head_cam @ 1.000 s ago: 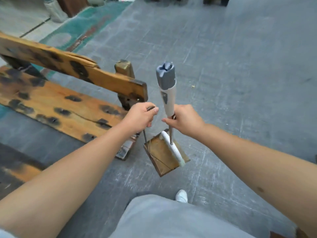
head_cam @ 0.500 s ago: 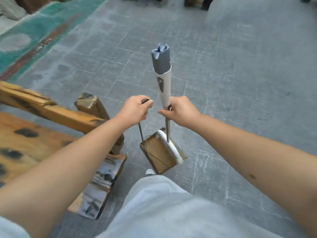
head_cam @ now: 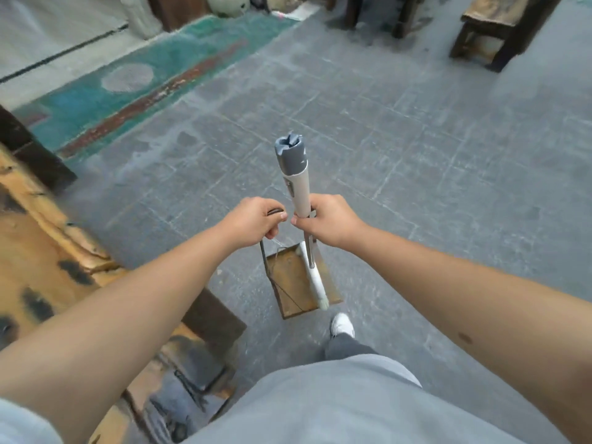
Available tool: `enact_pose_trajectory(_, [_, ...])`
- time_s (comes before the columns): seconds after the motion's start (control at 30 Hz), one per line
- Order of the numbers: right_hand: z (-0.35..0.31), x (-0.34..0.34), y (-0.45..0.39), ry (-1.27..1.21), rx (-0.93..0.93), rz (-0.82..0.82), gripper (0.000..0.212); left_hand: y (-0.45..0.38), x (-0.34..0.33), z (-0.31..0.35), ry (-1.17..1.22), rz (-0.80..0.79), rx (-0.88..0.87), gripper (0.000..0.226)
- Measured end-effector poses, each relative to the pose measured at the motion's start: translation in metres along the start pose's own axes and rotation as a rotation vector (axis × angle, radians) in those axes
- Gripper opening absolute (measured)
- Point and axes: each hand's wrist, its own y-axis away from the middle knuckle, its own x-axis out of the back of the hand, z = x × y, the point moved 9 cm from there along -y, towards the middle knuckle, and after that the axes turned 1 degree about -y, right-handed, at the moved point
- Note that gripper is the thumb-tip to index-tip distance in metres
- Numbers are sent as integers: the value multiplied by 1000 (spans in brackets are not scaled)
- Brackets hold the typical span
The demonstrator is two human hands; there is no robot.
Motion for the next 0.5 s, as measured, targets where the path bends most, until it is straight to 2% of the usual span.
enact_pose_trajectory(0.13, [-5,-10,-91,37,104,-157,17,-43,32,-37,-274,-4,91,20])
enact_pose_trajectory(0.3, [-43,-49,-200,73,209,-325,17,-76,90,-106,-599,45,295,29])
enact_pose_trajectory(0.37, [-68,-74,-238,87,278,-377,15,-87,110,-144,-581,47,387,29])
enact_pose_trajectory(0.5, [-97,-139,-302,76,329,-508,27,-109,126,-233,-380,30,502,25])
